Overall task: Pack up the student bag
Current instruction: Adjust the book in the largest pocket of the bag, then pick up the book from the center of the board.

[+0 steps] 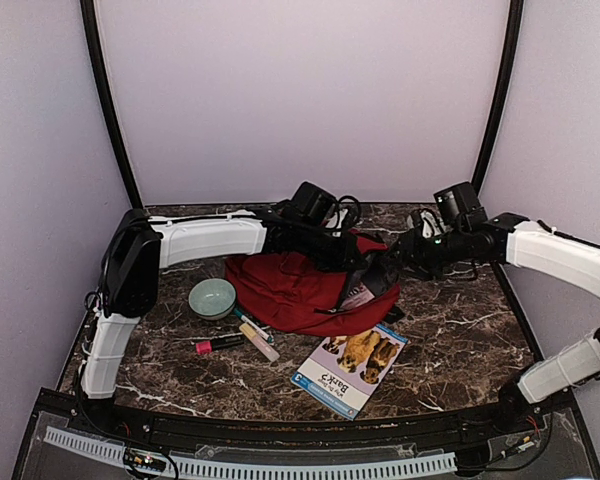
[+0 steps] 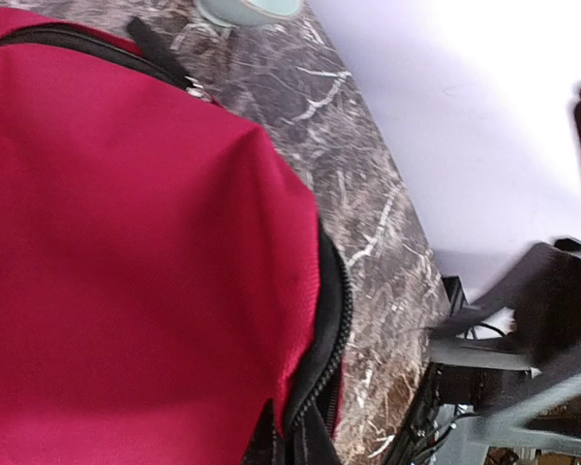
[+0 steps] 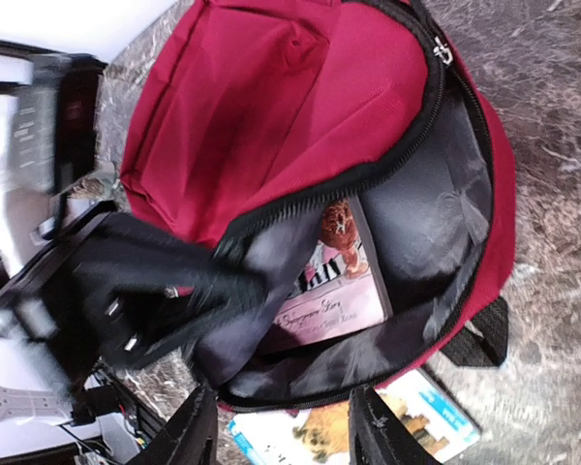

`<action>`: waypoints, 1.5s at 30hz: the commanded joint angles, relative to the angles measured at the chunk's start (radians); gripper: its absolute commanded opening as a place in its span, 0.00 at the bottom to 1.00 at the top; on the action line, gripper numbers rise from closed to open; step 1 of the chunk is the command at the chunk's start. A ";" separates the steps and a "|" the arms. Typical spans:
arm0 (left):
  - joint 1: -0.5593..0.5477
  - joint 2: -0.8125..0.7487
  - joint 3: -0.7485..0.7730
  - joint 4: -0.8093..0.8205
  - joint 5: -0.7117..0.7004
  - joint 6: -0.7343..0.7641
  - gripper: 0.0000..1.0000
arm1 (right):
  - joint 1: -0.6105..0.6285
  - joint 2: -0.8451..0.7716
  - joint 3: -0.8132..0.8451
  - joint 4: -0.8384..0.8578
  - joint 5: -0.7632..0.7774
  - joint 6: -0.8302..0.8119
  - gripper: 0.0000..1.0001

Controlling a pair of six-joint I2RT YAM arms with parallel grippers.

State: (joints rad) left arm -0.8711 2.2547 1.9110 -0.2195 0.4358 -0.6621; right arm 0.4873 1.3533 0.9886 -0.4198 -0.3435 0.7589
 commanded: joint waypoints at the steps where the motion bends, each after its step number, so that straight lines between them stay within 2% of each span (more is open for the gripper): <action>1: 0.050 -0.040 -0.013 -0.036 -0.095 0.012 0.00 | -0.015 -0.104 0.022 -0.129 0.061 -0.026 0.51; 4: 0.083 -0.034 -0.007 -0.028 -0.113 0.017 0.00 | -0.019 -0.182 0.004 -0.166 0.082 -0.030 0.55; 13: 0.124 -0.014 0.091 -0.122 -0.188 0.090 0.00 | -0.021 -0.368 -0.120 -0.201 0.116 0.009 0.56; 17: 0.129 -0.007 0.078 -0.145 -0.150 0.079 0.00 | -0.021 -0.443 -0.180 -0.194 0.128 0.025 0.56; 21: 0.130 -0.008 0.060 -0.238 -0.202 0.074 0.02 | -0.021 -0.497 -0.219 -0.208 0.136 0.031 0.56; 23: 0.130 -0.013 0.061 -0.259 -0.196 0.086 0.08 | -0.021 -0.507 -0.224 -0.218 0.135 0.027 0.56; 25: 0.128 -0.027 0.061 -0.258 -0.180 0.099 0.17 | -0.021 -0.511 -0.228 -0.223 0.135 0.024 0.56; 29: 0.124 -0.099 0.044 -0.265 -0.208 0.144 0.51 | -0.021 -0.511 -0.243 -0.203 0.129 0.026 0.56; 30: 0.122 -0.129 0.029 -0.263 -0.223 0.166 0.59 | -0.021 -0.510 -0.247 -0.197 0.126 0.028 0.56; 32: 0.120 -0.193 -0.015 -0.259 -0.247 0.187 0.62 | -0.021 -0.502 -0.259 -0.181 0.118 0.031 0.56; 36: 0.115 -0.340 -0.157 -0.256 -0.276 0.223 0.64 | -0.022 -0.482 -0.288 -0.146 0.112 0.038 0.55; 39: 0.100 -0.468 -0.325 -0.230 -0.271 0.264 0.64 | -0.020 -0.471 -0.321 -0.103 0.087 0.072 0.56; 43: 0.064 -0.596 -0.485 -0.257 -0.253 0.321 0.62 | -0.018 -0.464 -0.369 -0.061 0.069 0.133 0.61; 45: 0.038 -0.652 -0.554 -0.271 -0.233 0.339 0.61 | -0.018 -0.461 -0.376 -0.053 0.081 0.148 0.69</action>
State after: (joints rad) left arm -0.7883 1.6810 1.4788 -0.4477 0.1772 -0.3985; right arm 0.4702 0.8886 0.6353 -0.5453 -0.2565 0.8520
